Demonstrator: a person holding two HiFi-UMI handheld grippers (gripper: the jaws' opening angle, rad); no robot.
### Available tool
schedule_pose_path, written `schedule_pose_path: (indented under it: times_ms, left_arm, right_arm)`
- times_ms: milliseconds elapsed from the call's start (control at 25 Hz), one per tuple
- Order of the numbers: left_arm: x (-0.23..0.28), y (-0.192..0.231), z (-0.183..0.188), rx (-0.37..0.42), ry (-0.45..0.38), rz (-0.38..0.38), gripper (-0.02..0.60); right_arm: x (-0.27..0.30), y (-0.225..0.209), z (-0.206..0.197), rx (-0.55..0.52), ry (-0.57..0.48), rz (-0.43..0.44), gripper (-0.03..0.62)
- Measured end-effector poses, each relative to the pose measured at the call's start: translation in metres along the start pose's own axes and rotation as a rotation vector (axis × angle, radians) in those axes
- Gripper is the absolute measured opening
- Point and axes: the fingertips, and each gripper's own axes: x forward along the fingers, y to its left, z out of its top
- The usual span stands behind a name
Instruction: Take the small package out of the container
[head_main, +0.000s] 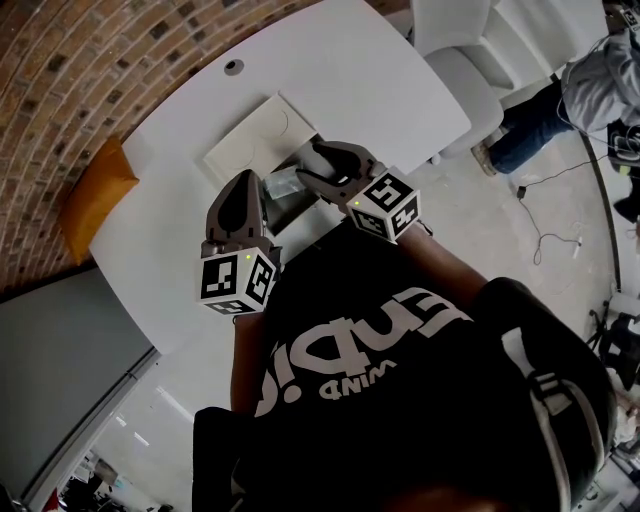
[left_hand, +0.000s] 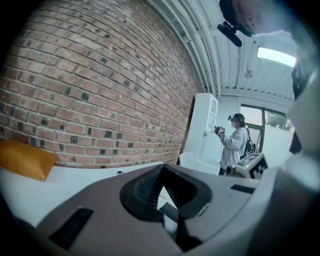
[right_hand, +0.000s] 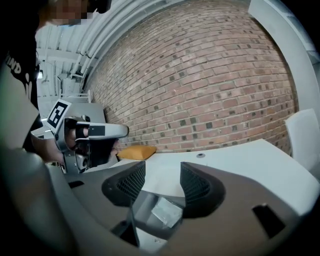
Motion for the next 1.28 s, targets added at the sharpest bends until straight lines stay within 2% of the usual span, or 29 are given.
schedule_pose_path:
  times_ms: [400,640,1080,1280]
  left_arm:
    - [0.000,0.004,0.000,-0.003,0.001,0.014,0.006]
    - [-0.001,0.009,-0.001,-0.006,0.000,0.025,0.006]
    - [-0.001,0.013,0.002,-0.008,-0.001,0.029,0.006]
    - [-0.001,0.017,0.002,-0.013,0.000,0.034,0.006]
  right_arm:
    - [0.025,-0.012,-0.045,-0.027,0.122,0.004,0.212]
    - [0.044,-0.020,-0.069,-0.007,0.187,0.009,0.212]
    - [0.071,-0.021,-0.121,-0.134,0.399,0.050,0.212]
    - [0.081,-0.022,-0.134,-0.148,0.458,0.053,0.212]
